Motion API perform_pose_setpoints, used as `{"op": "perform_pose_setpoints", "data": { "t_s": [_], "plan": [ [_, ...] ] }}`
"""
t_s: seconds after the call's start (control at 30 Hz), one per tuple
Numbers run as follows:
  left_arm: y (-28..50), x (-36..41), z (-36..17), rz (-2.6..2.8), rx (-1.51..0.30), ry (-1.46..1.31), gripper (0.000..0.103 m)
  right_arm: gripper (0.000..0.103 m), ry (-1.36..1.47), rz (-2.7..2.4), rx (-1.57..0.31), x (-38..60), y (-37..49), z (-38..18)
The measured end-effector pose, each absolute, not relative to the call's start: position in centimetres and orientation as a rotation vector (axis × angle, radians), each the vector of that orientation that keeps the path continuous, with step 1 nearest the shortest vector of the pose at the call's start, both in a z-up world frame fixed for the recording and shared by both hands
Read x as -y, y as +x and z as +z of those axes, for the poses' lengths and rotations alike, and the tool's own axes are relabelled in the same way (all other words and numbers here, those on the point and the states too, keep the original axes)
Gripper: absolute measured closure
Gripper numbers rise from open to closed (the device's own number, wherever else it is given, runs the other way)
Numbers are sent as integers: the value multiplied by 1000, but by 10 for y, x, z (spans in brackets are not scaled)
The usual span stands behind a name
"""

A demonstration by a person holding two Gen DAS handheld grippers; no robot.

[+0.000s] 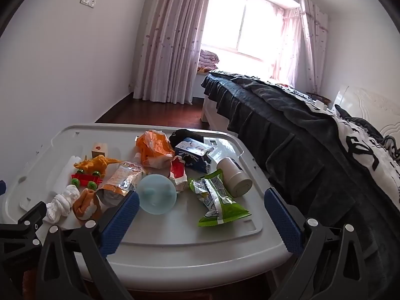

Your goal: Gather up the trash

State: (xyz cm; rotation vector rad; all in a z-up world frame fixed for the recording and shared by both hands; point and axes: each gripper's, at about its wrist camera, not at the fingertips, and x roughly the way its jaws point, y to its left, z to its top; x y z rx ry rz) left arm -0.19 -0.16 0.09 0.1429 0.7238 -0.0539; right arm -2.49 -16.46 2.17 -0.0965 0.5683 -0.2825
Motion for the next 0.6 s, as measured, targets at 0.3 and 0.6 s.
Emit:
{"op": "perform_pose_setpoints", "data": {
  "t_s": [0.3, 0.6],
  "plan": [
    [3, -7, -14, -20, -797, 87, 7, 4, -112, -261, -574, 151, -24, 11],
    [7, -11, -20, -21, -821, 62, 7, 4, -119, -253, -569, 154, -20, 13]
  ]
}}
